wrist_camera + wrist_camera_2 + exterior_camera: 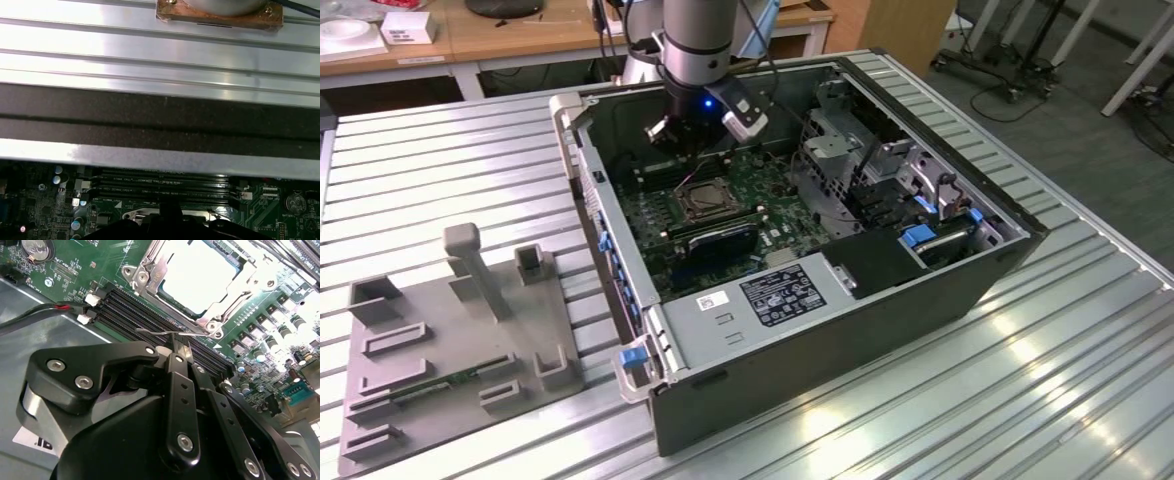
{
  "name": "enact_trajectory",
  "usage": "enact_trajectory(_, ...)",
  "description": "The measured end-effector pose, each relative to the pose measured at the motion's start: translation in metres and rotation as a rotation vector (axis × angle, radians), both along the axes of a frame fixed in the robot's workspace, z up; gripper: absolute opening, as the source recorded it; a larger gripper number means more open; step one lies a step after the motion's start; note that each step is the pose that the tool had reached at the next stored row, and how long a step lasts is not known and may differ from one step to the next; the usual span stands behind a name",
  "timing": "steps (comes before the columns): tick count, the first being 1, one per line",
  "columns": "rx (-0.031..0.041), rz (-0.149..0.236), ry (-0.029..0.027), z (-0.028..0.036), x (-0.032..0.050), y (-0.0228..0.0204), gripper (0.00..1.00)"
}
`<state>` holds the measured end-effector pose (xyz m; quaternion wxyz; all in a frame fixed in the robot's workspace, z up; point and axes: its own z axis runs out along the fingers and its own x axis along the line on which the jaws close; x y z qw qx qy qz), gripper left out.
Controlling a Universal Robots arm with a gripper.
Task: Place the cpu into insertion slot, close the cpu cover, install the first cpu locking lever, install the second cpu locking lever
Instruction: 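Install the first cpu locking lever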
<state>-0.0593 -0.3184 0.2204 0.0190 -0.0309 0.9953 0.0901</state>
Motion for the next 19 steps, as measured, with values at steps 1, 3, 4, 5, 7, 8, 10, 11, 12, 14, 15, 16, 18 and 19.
enact_trajectory(1,-0.0002,0.0,0.0001,-0.0001,0.0,0.0,0.1)
enact_trajectory(3,-0.0001,0.0,0.0001,-0.0005,0.0002,0.0,0.1)
enact_trajectory(4,0.0,0.0,0.0,-0.0008,0.0006,0.0,0.1)
enact_trajectory(5,0.0,0.0,0.0,-0.0012,0.0013,0.0001,0.1)
enact_trajectory(7,-0.0001,0.0,0.0001,-0.0018,0.003,0.0001,0.1)
enact_trajectory(8,-0.0001,0.0,0.0001,-0.0021,0.0036,0.0001,0.1)
enact_trajectory(10,-0.0002,0.0,0.0001,-0.0024,0.0043,0.0,0.1)
enact_trajectory(11,-0.0001,0.0,0.0001,-0.0026,0.0046,0.0001,0.1)
enact_trajectory(12,0.0,0.0,0.0,-0.0029,0.0049,0.0001,0.1)
enact_trajectory(14,0.0001,0.0,0.0,-0.0039,0.0056,0.0001,0.1)
enact_trajectory(15,-0.0001,0.0,0.0,-0.0044,0.0059,0.0001,0.1)
enact_trajectory(16,-0.0001,0.0,0.0001,-0.0052,0.0062,0.0001,0.1)
enact_trajectory(18,-0.0001,0.0,0.0,-0.0069,0.0067,0.0001,0.1)
enact_trajectory(19,-0.0001,0.0,0.0001,-0.0078,0.0069,0.0001,0.1)
